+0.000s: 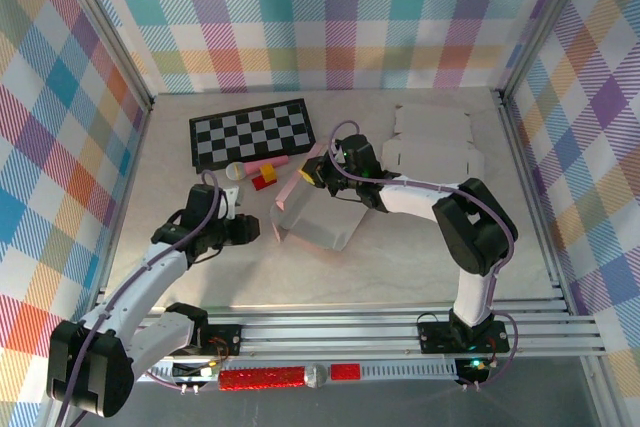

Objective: Fold the paper box

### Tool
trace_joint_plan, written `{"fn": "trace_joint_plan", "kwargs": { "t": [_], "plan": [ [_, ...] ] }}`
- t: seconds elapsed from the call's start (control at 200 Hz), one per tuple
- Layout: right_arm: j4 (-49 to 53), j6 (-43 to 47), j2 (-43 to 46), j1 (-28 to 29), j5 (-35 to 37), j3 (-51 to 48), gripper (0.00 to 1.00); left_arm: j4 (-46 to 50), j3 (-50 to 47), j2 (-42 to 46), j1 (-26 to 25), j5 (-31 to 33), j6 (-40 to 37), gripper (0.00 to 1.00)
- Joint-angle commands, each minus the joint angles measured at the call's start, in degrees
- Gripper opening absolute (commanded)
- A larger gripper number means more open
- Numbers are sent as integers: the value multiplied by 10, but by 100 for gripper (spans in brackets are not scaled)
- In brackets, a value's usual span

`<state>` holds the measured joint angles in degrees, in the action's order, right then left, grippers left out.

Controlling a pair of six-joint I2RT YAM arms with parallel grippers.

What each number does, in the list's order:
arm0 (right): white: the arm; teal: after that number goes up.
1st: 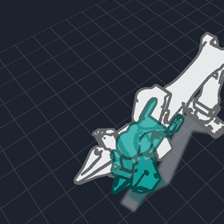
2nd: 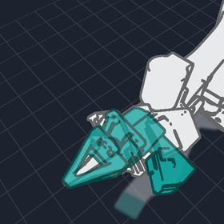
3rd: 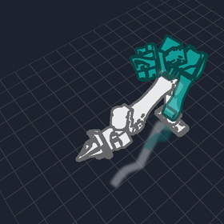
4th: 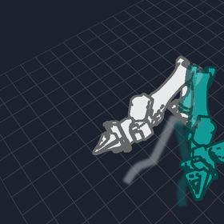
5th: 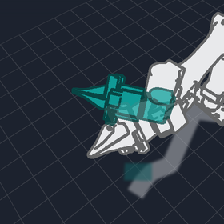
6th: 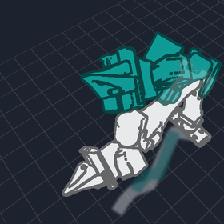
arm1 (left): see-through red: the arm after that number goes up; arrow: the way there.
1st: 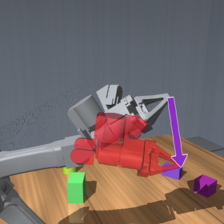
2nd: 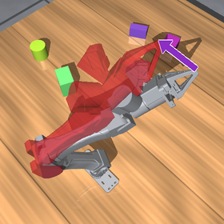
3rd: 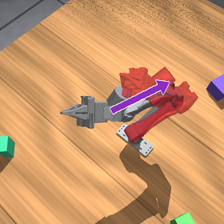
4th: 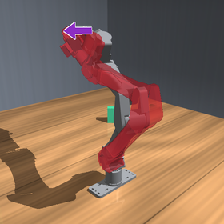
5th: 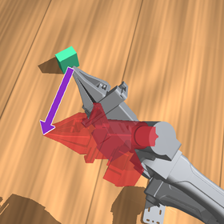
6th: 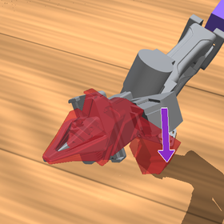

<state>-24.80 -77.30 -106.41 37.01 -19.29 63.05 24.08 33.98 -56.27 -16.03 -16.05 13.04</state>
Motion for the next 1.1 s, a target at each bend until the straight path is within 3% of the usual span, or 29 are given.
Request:
{"fn": "trace_joint_plan", "kwargs": {
  "t": [0.0, 0.405, 1.1],
  "plan": [
    [34, 8, -19, -7, 0, 7, 0, -46, -6, -5, -13, -20, 5, 32],
    [46, 0, -20, -12, -6, 17, 0, -110, 4, -53, -75, -9, -33, 37],
    [51, -19, -23, -18, -15, 21, 0, -118, 72, -152, -97, 33, -87, 34]
  ]
}}
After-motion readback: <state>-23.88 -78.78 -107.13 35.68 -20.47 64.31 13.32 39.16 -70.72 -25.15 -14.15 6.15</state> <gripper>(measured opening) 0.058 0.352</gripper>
